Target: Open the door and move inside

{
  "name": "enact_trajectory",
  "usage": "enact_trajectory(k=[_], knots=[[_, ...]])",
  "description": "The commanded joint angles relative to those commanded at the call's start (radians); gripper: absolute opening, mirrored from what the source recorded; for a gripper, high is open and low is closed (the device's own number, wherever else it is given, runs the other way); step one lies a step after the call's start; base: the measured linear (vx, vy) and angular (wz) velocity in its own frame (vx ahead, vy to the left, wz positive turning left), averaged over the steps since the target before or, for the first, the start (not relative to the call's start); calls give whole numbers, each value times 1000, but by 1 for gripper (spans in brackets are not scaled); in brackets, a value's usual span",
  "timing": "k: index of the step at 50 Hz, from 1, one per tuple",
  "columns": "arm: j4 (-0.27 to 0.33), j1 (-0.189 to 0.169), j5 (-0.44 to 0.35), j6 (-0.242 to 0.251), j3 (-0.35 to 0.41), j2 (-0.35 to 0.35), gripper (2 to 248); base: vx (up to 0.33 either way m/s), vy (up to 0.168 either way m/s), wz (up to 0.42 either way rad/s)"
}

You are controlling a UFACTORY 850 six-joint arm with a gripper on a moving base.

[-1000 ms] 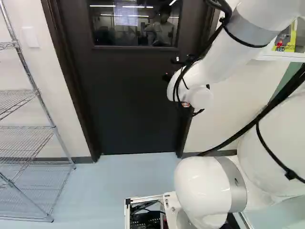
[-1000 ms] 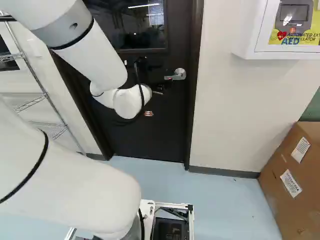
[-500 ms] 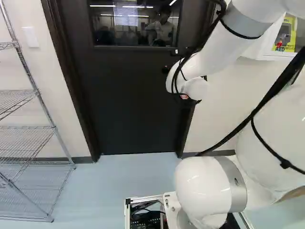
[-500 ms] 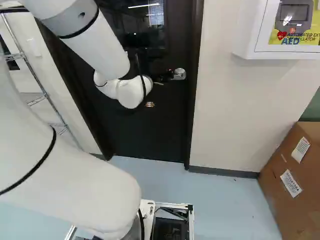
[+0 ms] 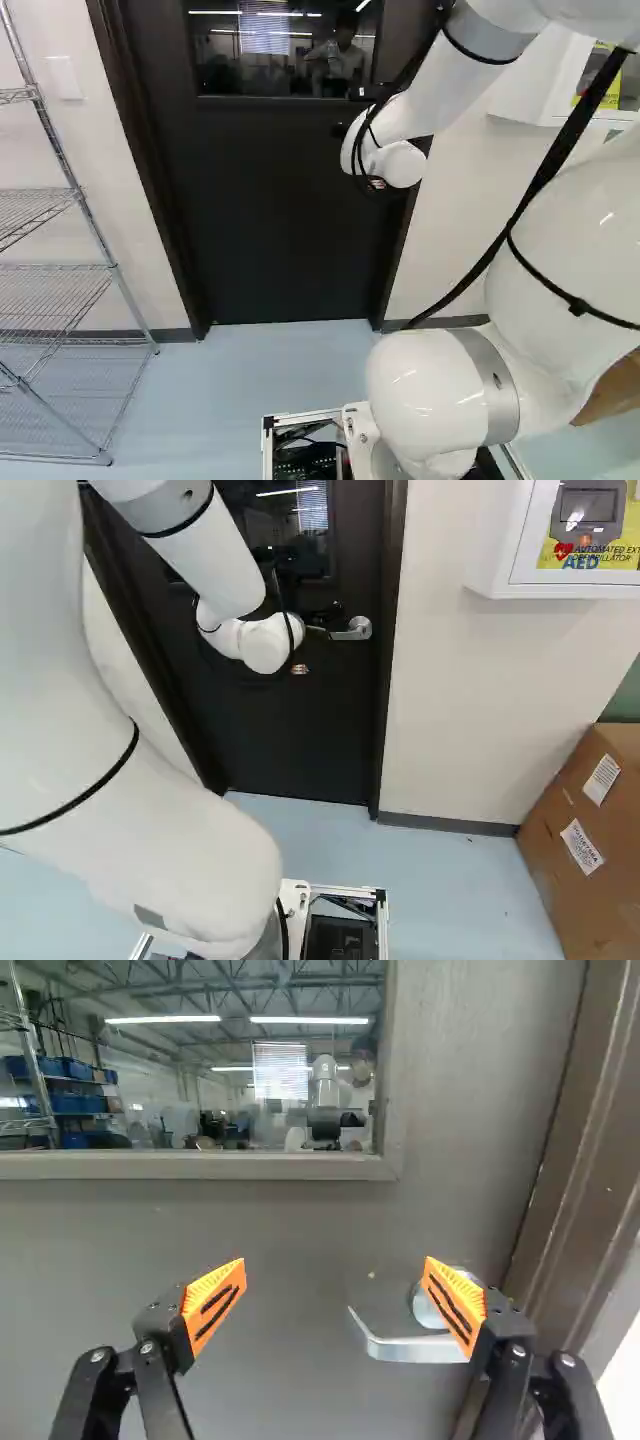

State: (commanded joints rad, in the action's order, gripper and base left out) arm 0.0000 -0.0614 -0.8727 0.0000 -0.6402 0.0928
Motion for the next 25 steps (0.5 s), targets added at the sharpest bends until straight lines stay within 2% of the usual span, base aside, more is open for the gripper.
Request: enact_trajectory(k=[10, 25], knots=[[0, 18, 0, 0, -37, -49, 247, 0, 0, 0], [0, 22, 0, 0, -32, -77, 247, 0, 0, 0]])
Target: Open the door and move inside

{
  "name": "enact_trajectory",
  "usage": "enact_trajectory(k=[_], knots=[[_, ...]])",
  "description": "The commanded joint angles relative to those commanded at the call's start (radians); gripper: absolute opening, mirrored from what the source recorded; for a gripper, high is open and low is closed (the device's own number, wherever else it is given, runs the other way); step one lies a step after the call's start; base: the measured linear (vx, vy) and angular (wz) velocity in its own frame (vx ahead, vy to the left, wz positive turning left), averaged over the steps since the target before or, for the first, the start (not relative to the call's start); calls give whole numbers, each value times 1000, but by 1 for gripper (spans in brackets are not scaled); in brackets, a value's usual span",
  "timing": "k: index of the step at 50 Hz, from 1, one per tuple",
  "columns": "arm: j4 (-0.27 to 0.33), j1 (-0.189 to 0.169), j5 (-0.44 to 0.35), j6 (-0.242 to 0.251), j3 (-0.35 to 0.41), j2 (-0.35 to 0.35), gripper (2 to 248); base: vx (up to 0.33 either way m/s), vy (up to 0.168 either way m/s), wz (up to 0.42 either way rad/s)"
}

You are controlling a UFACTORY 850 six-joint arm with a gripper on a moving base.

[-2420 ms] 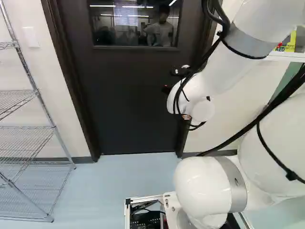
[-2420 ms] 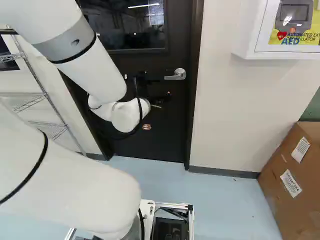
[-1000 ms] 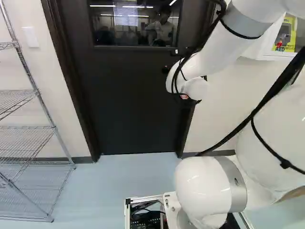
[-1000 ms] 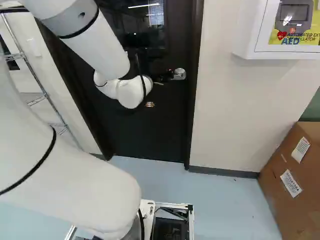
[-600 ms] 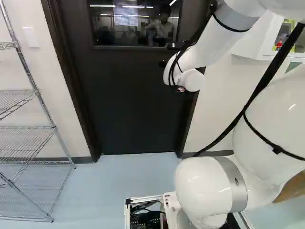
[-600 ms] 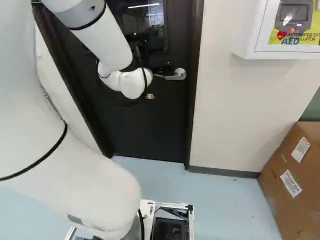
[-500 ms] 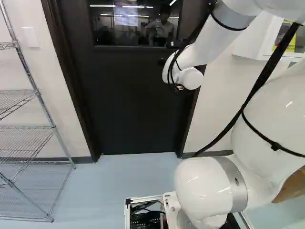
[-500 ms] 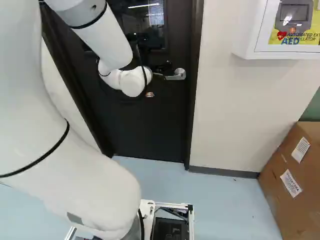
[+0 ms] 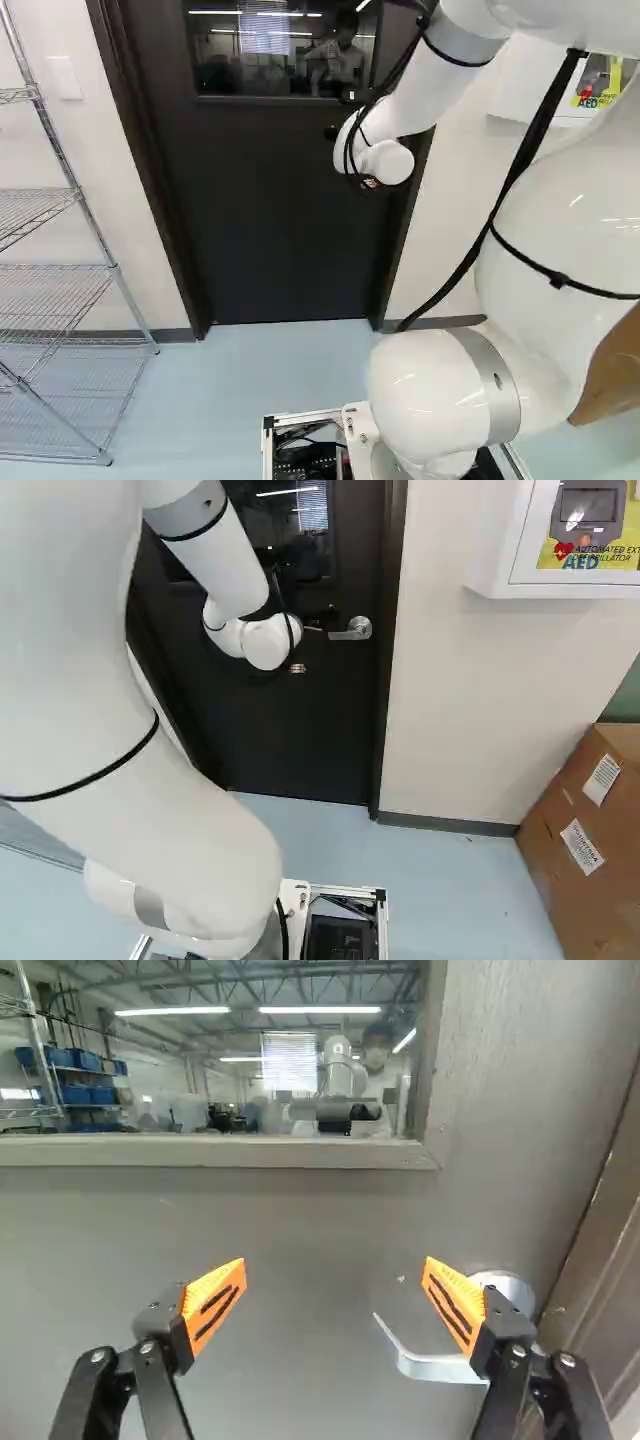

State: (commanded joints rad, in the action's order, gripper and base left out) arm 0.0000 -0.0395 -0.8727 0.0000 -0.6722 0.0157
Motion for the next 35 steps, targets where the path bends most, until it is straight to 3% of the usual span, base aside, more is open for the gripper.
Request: enact_trajectory(k=[35], knots=[[0, 0, 0, 0, 26, -53, 247, 0, 0, 0]])
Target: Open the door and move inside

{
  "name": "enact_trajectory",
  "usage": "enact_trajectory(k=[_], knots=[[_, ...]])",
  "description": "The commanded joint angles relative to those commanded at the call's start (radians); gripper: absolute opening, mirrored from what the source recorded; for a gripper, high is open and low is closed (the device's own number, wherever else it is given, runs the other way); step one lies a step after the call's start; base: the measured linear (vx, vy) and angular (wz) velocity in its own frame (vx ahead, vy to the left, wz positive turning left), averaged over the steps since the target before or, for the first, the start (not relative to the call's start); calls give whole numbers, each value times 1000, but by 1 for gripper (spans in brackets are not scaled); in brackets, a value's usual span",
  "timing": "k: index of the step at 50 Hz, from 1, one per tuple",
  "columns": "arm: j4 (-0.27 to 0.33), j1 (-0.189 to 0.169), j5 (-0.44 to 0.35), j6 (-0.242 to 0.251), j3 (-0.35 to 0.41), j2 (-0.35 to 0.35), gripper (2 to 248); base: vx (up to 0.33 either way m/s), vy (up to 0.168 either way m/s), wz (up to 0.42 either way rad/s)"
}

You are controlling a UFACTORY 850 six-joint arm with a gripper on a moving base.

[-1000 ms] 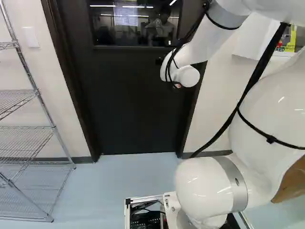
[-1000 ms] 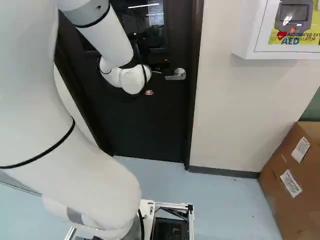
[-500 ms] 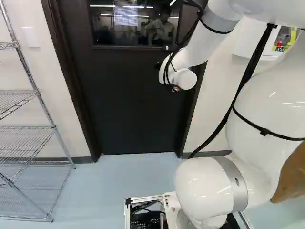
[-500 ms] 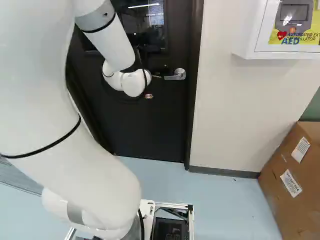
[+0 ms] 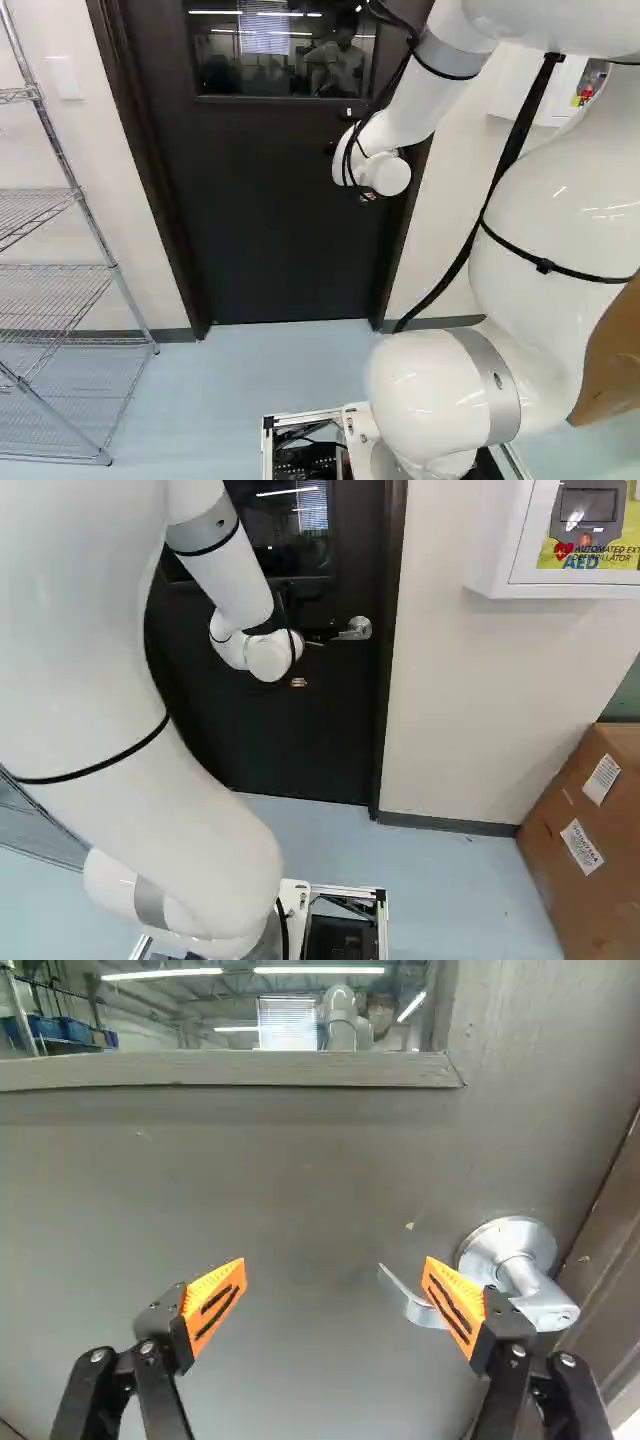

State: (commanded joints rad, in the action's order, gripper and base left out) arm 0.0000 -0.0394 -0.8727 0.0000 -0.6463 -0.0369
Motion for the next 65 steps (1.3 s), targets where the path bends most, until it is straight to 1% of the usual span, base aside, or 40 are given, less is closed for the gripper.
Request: enact_trajectory(k=[65], knots=[[0, 0, 0, 0, 21, -126, 247, 0, 0, 0]])
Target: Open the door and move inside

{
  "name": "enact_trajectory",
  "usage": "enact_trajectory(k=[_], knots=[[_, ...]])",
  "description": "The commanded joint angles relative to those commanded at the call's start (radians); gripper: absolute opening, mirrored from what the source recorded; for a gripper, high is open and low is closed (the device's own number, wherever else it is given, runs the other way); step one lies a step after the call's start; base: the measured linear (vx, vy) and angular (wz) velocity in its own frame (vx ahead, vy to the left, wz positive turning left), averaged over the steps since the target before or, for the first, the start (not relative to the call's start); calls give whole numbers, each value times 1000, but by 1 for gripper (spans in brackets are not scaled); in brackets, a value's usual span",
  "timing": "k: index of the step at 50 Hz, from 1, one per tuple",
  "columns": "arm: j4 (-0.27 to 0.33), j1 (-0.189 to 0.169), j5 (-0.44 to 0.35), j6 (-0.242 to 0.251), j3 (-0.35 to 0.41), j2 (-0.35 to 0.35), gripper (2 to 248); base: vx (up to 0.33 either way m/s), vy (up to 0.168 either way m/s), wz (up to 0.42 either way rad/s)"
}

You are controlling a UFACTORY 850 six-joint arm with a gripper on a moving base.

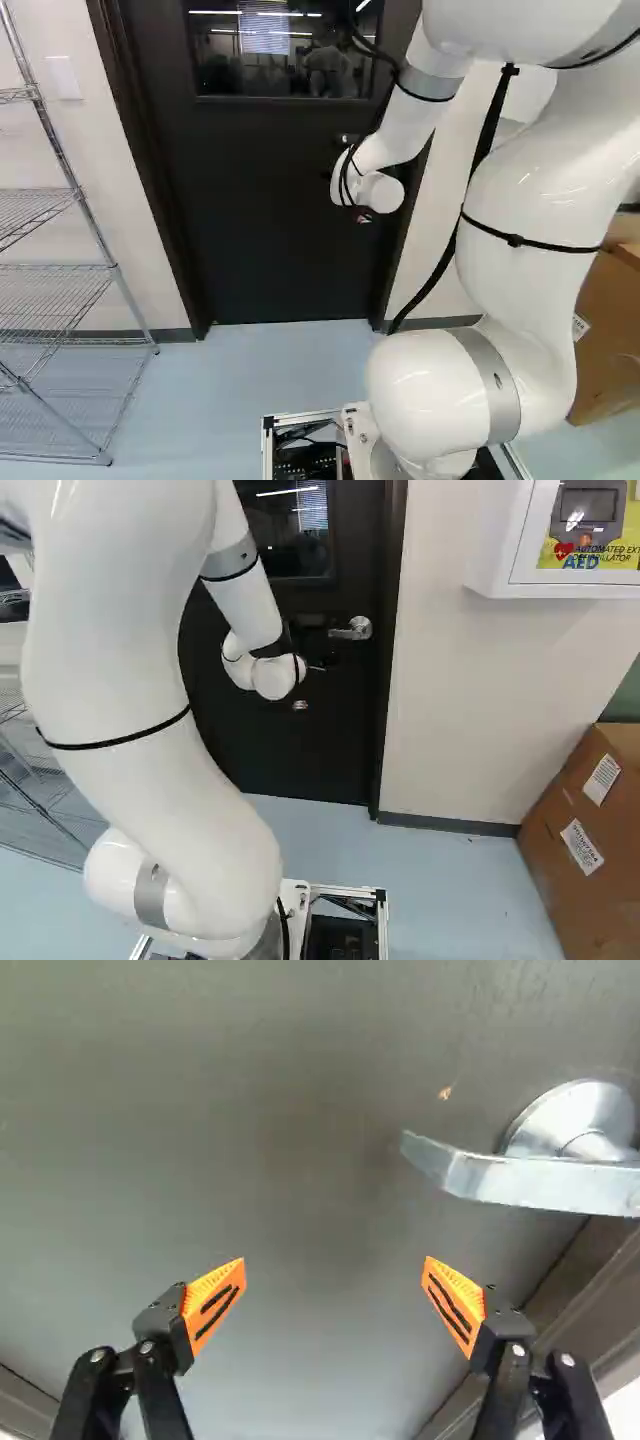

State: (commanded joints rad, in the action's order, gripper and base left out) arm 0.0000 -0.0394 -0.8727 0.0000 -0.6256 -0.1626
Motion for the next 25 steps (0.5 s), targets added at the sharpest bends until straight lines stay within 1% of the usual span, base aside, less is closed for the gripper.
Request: enact_trajectory(k=[12, 25], knots=[[0, 0, 0, 0, 0, -20, 247, 0, 0, 0], [0, 3, 0, 0, 10, -13, 247, 0, 0, 0]])
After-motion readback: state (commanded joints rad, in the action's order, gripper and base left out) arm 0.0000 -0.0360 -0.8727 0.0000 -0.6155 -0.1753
